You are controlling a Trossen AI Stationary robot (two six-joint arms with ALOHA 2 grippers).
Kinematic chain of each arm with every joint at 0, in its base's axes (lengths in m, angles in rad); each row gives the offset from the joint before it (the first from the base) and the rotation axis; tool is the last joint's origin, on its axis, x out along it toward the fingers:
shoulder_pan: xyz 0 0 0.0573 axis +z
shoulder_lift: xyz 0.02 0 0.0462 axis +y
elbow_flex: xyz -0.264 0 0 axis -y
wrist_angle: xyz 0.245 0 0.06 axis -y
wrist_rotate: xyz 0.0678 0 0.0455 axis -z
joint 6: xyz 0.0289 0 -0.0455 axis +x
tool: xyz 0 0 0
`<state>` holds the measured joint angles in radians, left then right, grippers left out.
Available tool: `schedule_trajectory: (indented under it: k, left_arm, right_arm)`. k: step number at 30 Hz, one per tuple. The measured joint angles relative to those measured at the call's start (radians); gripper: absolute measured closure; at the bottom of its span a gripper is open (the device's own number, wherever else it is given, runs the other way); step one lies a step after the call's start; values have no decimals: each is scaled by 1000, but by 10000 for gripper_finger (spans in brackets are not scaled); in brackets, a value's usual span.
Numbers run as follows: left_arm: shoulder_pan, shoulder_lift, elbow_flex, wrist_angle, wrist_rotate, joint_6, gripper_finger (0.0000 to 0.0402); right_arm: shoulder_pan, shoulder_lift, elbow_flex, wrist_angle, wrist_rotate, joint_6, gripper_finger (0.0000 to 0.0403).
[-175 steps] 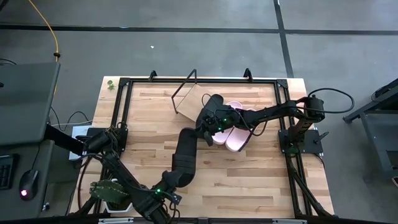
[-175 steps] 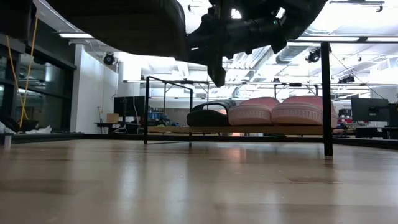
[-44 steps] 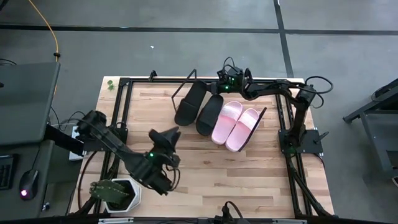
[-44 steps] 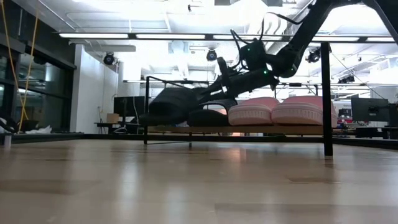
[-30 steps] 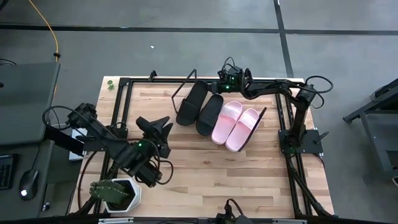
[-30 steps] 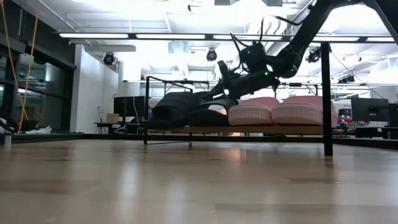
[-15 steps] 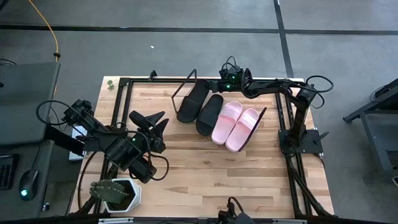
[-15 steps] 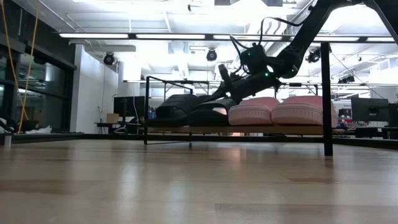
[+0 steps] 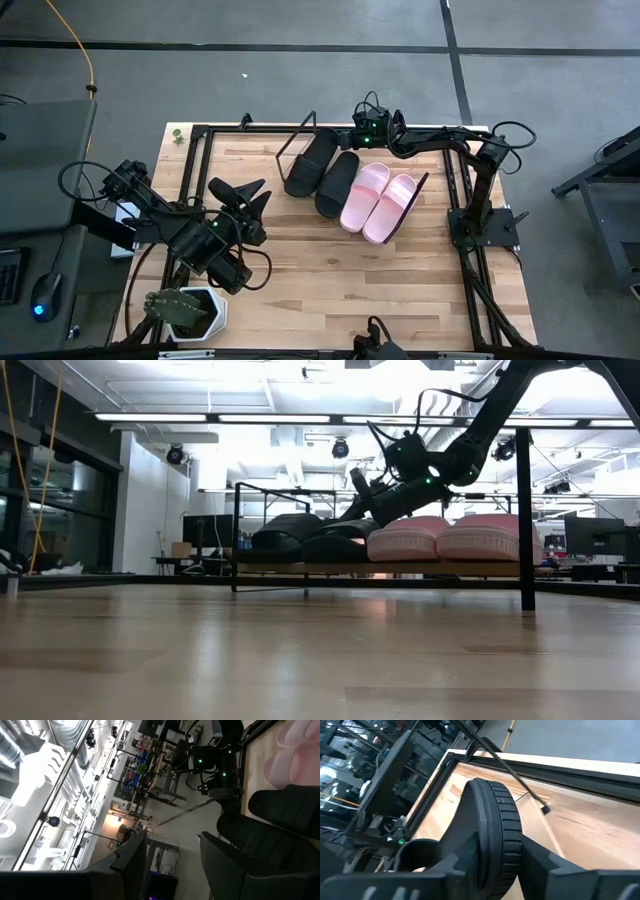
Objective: Pick and place slides into the shelf
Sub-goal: Put the black slide to the shelf, then return to Home Position
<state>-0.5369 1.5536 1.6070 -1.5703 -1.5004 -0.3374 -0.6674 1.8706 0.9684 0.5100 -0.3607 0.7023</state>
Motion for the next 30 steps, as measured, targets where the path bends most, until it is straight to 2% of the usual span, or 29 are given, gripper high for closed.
schedule_trajectory:
  k: [6, 21, 30]
  left_arm:
    - [0, 0, 0, 0, 9, 0, 234]
    - [0, 1, 0, 0, 27, 18, 234]
    - [0, -10, 0, -1, 37, 26, 234]
  right_arm:
    - [-1, 0, 0, -6, 22, -4, 262]
    - [-15, 1, -1, -79, 90, -52, 175]
    - [-31, -10, -1, -81, 54, -29, 157]
